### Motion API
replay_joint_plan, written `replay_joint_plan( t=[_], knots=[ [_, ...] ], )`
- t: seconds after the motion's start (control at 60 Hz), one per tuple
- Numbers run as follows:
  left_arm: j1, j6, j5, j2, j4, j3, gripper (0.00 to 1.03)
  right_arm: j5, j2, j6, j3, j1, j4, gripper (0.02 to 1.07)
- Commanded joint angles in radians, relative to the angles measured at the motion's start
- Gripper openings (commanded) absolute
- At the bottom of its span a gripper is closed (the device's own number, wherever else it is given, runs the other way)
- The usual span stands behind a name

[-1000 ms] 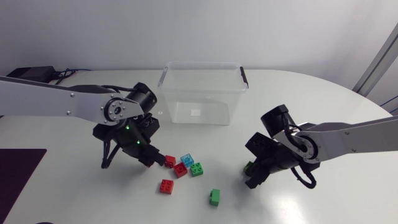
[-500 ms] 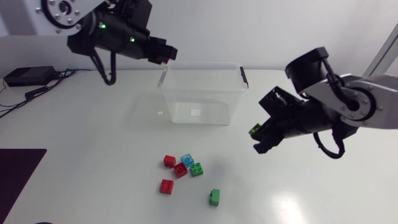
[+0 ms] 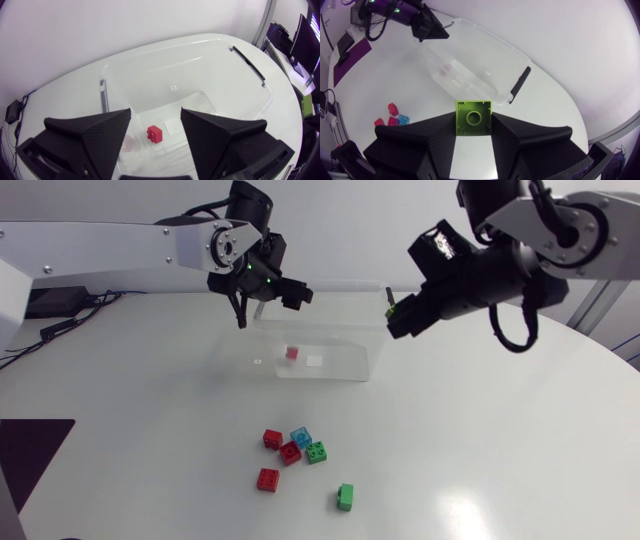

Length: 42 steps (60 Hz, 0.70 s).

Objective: Place the duplo bricks in the container

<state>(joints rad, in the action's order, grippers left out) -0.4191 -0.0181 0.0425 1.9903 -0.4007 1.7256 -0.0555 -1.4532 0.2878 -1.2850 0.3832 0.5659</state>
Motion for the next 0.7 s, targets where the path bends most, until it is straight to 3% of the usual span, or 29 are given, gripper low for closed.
replay_joint_plan(
  t=[0.0, 0.2, 0.333, 0.483, 0.55, 0.65, 0.683],
  knots=[
    [0.000, 0.030, 0.007, -0.119, -0.003, -0.040, 0.98, 0.002, -0.098, -0.021, -0.091, -0.007, 0.011, 0.24],
    [-0.020, 0.023, 0.007, -0.363, -0.141, -0.173, 0.98, -0.004, -0.279, -0.032, -0.286, -0.018, 0.008, 0.24],
    [-0.049, 0.006, -0.003, -0.493, -0.231, -0.374, 0.98, -0.004, -0.406, -0.044, -0.395, -0.020, -0.008, 0.25],
    [-0.079, 0.003, -0.009, -0.568, -0.259, -0.606, 0.98, -0.003, -0.562, -0.041, -0.528, -0.020, -0.017, 0.30],
    [-0.087, 0.010, -0.023, -0.556, -0.299, -0.652, 0.98, 0.002, -0.631, -0.044, -0.594, -0.023, -0.011, 0.44],
    [-0.096, 0.017, -0.062, -0.516, -0.352, -0.684, 0.98, 0.031, -0.676, -0.044, -0.649, -0.020, -0.001, 0.89],
    [-0.096, 0.017, -0.072, -0.505, -0.363, -0.689, 0.98, 0.034, -0.674, -0.044, -0.651, -0.018, 0.002, 1.00]
  ],
)
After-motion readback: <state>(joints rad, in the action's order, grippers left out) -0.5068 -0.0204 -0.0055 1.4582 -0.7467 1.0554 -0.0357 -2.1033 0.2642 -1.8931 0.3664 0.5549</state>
